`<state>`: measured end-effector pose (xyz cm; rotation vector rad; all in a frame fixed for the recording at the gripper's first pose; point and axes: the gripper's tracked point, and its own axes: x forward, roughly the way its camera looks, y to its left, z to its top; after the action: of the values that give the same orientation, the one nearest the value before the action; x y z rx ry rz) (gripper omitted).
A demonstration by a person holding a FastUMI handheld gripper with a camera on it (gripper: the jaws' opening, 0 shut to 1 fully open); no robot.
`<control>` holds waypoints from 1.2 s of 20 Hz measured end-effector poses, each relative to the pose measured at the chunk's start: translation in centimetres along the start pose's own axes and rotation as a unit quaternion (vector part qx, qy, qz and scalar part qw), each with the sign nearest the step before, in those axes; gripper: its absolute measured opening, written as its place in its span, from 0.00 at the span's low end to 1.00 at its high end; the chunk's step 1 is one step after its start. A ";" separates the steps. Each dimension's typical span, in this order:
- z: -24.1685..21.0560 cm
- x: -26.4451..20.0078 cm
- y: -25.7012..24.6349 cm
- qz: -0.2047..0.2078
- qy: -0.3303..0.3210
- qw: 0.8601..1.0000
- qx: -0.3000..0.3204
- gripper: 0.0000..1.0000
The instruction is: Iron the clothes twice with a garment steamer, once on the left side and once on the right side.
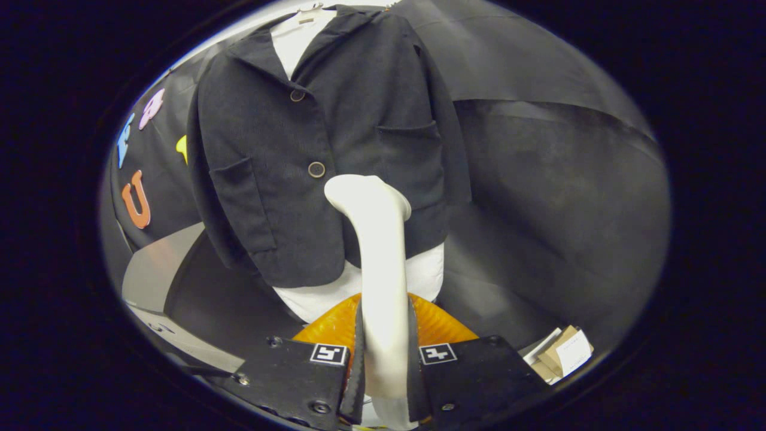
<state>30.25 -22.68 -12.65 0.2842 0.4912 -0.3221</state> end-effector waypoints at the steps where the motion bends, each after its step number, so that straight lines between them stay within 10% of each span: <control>1: -0.1 -0.2 0.0 -0.001 0.001 1.000 0.000 0.31; 14: -7.7 -11.8 5.6 -0.004 -0.012 1.000 0.014 0.31; 24: -11.4 -22.4 13.7 0.088 -0.049 0.994 -0.036 0.31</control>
<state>11.92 -1.13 -8.45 0.2387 0.3771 -0.1453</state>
